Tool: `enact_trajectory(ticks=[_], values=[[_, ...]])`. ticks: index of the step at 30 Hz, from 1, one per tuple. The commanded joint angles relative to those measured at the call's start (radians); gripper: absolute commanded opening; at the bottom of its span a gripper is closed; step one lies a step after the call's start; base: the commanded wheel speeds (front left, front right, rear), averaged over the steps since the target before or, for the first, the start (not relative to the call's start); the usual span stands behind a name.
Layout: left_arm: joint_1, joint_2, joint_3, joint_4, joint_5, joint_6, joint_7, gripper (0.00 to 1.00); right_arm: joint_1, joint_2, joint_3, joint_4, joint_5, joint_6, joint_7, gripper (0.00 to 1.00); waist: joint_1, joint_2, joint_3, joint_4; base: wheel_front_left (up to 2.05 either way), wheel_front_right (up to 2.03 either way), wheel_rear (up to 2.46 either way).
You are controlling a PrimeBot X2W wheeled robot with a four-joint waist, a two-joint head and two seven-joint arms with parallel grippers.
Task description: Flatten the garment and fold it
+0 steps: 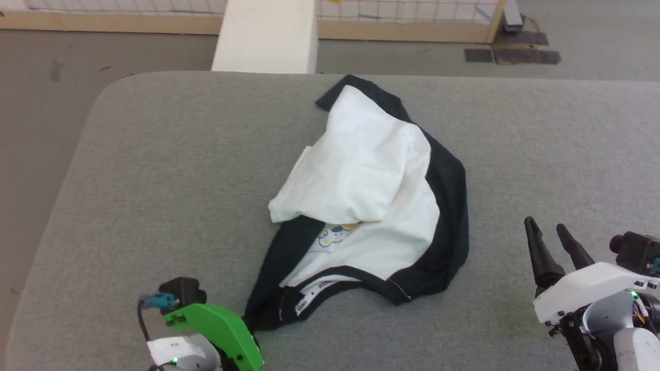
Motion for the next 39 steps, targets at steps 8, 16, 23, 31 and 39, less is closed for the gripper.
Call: enact_trajectory(ticks=[8, 16, 23, 31, 39], values=[[-0.038, 0.027, 0.075, -0.144, 0.018, -0.054, -0.154, 1.00, 0.021, -0.001, -0.016, -0.002, -0.032, -0.001, 0.085, 1.00, 0.0001, 0.0000, -0.053, 0.099, 0.00, 0.00, 0.00], [-0.052, 0.073, 0.075, -0.132, 0.287, -0.080, -0.555, 1.00, -0.112, -0.001, 0.004, 0.015, -0.165, -0.001, 0.352, 1.00, 0.0001, 0.0000, -0.030, 0.110, 0.00, 0.00, 0.00], [-0.070, 0.040, 0.054, -0.115, 0.411, -0.108, -0.634, 1.00, -0.272, -0.001, 0.011, 0.135, -0.332, -0.001, 0.502, 1.00, 0.0001, 0.0000, 0.029, 0.140, 0.00, 0.00, 0.00], [-0.087, -0.045, 0.124, -0.153, 0.466, -0.151, -0.636, 1.00, -0.337, -0.001, 0.044, 0.289, -0.381, -0.001, 0.522, 1.00, 0.0001, 0.0000, 0.085, 0.172, 0.00, 0.00, 0.00], [-0.079, -0.088, 0.181, -0.146, 0.504, -0.200, -0.636, 1.00, -0.347, -0.001, -0.047, 0.227, -0.282, -0.001, 0.328, 0.00, 0.0001, 0.0000, 0.055, 0.142, 0.00, 0.00, 0.00]])
